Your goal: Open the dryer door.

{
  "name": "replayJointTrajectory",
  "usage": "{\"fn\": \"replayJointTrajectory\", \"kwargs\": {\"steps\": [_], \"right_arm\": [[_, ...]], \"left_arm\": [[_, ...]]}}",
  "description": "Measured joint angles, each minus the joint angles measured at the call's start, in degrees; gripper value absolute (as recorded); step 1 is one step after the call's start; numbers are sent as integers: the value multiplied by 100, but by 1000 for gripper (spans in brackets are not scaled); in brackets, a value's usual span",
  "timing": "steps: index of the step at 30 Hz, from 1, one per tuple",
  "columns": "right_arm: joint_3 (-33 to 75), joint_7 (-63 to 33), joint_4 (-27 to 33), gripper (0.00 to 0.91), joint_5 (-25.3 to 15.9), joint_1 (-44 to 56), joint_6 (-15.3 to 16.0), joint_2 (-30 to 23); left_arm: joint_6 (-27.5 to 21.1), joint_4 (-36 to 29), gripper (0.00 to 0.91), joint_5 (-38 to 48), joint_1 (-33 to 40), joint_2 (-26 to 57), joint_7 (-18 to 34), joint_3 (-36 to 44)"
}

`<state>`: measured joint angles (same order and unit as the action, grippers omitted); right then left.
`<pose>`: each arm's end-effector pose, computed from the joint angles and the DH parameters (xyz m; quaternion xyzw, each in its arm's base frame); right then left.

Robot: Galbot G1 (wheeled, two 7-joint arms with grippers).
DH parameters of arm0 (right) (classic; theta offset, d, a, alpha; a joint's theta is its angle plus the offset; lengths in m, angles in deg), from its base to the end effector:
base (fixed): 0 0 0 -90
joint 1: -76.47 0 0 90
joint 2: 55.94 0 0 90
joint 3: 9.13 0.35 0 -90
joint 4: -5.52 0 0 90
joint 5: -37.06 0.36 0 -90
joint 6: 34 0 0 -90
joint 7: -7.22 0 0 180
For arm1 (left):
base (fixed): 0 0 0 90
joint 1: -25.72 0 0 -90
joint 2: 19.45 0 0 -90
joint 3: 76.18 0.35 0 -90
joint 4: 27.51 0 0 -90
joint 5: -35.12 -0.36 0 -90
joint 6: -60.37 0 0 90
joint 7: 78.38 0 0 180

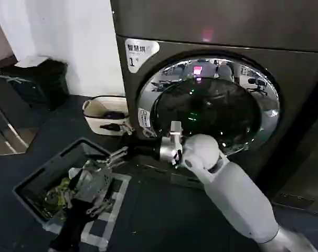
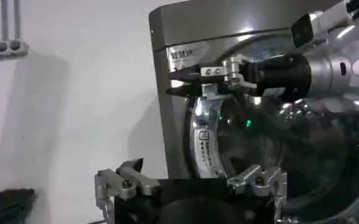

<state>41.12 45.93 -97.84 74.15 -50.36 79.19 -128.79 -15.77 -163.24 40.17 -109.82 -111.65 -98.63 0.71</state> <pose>0.4080 0.1353 -0.0955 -0.6837 0.7279 -0.0187 0.0488 0.1041 0.0534 -0.2408 0.0853 0.9880 0.0567 0.1155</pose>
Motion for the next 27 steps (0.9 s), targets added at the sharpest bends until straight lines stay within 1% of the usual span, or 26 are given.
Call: {"fn": "replayJointTrajectory", "kwargs": {"steps": [13,22,27], "right_arm": [[168,141,109,907,-124,257,-10,21],[708,465,245,907,-247,536,8,188],[1001,573,237,907,-444,685,-1,314]], "left_arm": [[-40,26,907,-98,2,0,18,45],[-72,96,907,-114,35,0,19,71],[-79,106,907,-115,29,0,20,71]]}}
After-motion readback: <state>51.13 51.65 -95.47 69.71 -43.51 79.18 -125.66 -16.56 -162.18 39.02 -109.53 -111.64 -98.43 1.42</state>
